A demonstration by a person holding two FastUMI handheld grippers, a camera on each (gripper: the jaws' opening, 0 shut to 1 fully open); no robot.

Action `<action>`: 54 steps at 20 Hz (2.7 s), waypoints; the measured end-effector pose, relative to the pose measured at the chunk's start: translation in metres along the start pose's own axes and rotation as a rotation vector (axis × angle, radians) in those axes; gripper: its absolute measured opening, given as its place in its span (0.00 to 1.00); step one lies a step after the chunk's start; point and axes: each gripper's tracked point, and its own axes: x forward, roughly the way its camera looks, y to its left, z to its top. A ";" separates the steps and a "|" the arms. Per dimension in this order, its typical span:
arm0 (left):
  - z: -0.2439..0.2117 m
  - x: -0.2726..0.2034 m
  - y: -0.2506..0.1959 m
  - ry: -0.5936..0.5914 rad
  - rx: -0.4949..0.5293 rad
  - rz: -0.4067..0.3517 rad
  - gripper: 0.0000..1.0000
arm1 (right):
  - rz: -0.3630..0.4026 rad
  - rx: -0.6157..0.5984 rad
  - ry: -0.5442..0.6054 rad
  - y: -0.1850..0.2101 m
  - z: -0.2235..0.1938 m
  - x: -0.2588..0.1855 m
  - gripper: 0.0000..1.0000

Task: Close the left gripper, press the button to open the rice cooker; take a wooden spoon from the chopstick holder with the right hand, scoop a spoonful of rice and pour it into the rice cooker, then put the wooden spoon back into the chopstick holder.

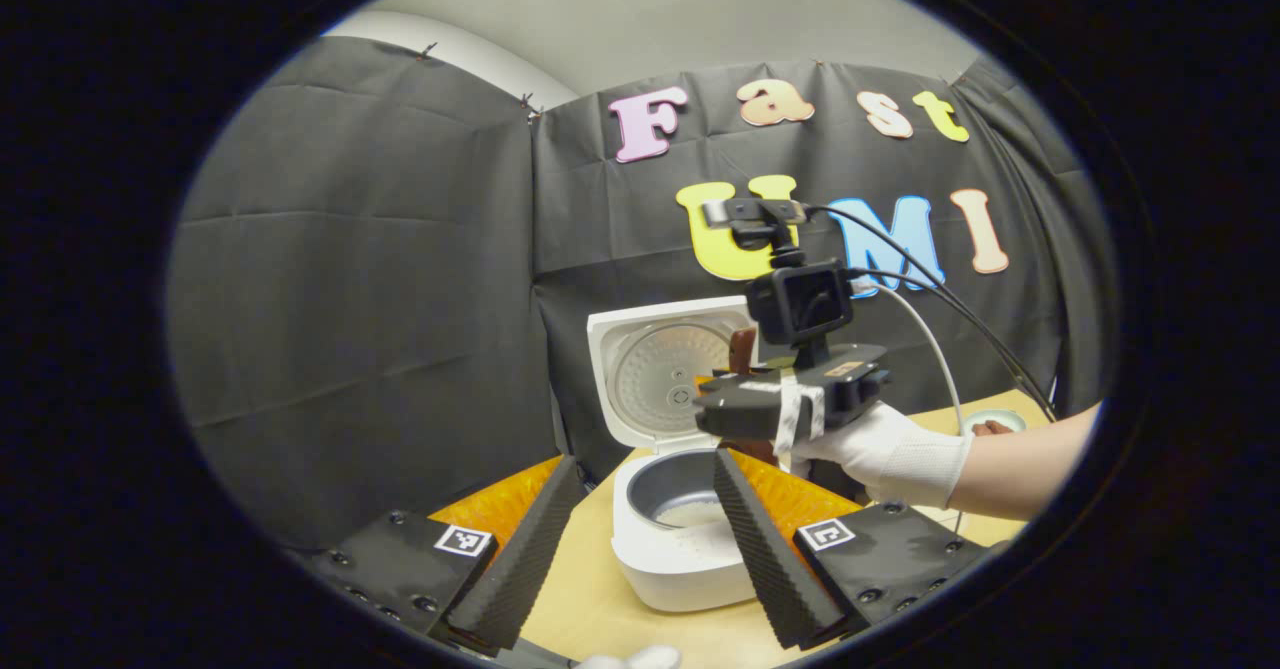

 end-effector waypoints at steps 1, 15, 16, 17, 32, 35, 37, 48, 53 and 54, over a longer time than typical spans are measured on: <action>-0.001 0.000 0.000 -0.001 -0.002 0.001 0.99 | 0.003 0.149 0.009 -0.006 0.003 0.001 0.21; 0.019 0.001 -0.021 -0.033 0.003 -0.048 0.99 | -0.106 0.690 -0.004 -0.092 0.007 -0.021 0.22; 0.023 0.000 -0.026 -0.038 0.004 -0.055 0.99 | -0.112 0.699 -0.015 -0.098 0.010 -0.024 0.21; 0.025 -0.001 -0.027 -0.044 0.007 -0.063 0.99 | -0.121 0.709 -0.023 -0.106 0.014 -0.029 0.22; 0.070 -0.021 -0.146 -0.091 0.008 -0.251 0.93 | -0.463 0.742 -0.182 -0.337 0.011 -0.222 0.21; 0.074 -0.024 -0.178 -0.089 0.008 -0.291 0.94 | -0.554 0.749 -0.214 -0.390 0.000 -0.275 0.21; 0.077 -0.028 -0.201 -0.085 0.014 -0.315 0.95 | -0.608 0.749 -0.216 -0.419 -0.012 -0.308 0.16; 0.098 -0.041 -0.262 -0.098 0.053 -0.347 0.98 | -0.768 0.761 -0.188 -0.503 -0.084 -0.399 0.21; 0.095 -0.041 -0.269 -0.088 0.082 -0.332 0.98 | -0.782 0.739 -0.132 -0.507 -0.113 -0.387 0.21; 0.094 -0.042 -0.270 -0.085 0.085 -0.331 0.98 | -0.787 0.729 -0.122 -0.509 -0.118 -0.386 0.21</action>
